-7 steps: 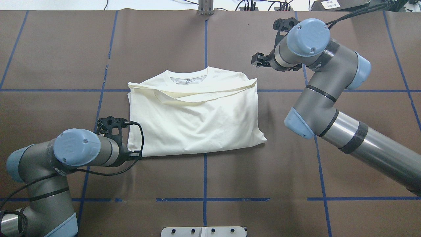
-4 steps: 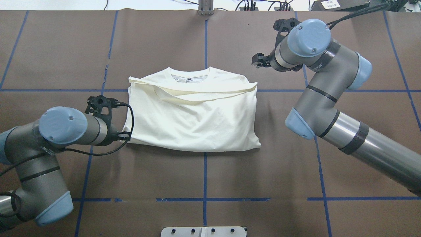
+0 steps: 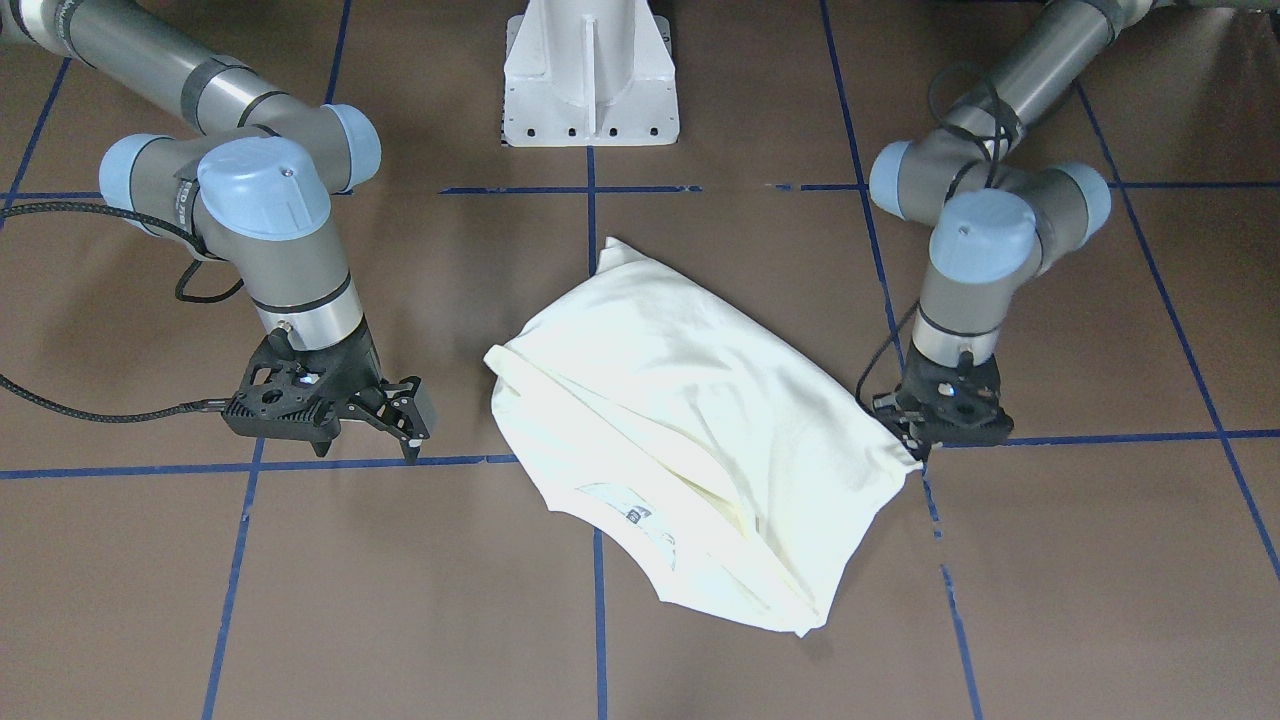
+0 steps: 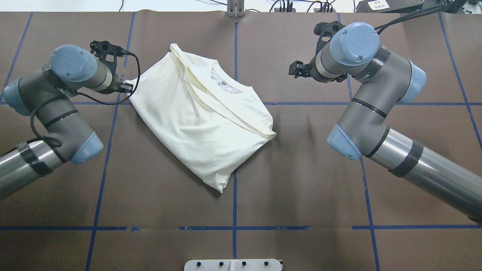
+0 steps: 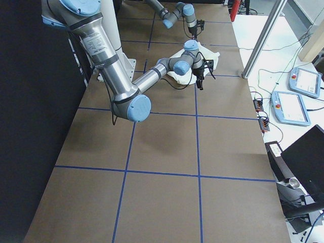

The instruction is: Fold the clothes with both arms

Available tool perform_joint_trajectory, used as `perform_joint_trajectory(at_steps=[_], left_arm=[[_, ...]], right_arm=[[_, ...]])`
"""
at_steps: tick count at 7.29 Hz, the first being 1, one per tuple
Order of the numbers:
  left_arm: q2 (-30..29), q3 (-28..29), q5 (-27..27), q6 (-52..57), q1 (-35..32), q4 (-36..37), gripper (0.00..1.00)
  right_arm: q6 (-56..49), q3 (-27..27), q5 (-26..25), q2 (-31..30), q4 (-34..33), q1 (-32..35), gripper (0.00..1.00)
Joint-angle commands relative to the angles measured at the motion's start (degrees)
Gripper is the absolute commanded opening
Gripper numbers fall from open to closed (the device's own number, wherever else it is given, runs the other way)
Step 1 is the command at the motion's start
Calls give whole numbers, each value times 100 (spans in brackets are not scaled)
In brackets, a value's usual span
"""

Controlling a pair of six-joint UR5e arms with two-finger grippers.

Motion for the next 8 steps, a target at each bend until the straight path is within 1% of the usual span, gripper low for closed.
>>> perform_joint_trajectory(at_steps=[1,2,3,4,5,6,7,8], left_arm=[[-1611,2501,-9,399,-579,-1175,0],[-1871,2737,-26,399,-676,-1186,0],[-1787,2722,-27,417,-738,-1387,21],[-1543,2583,-44,530,-739,-1650,99],[-1505,2373,-131,662,-843,-1652,100],[-1183,1996,-593,672,-870,-1670,100],[-910,1592,-633,663,-870,-1670,100],[-812,1440,-633,620,-862,-1653,100]], right_arm=[[13,27,-9,-40,-3,10,100],[31,18,-44,-40,-3,2,100],[40,27,-53,3,15,-33,100],[31,18,-70,65,15,-190,100],[170,-69,-79,335,-3,-296,100],[502,-139,-97,529,-20,-445,100],[828,-575,-245,1010,-20,-577,96],[953,-1075,-472,1397,-3,-787,95]])
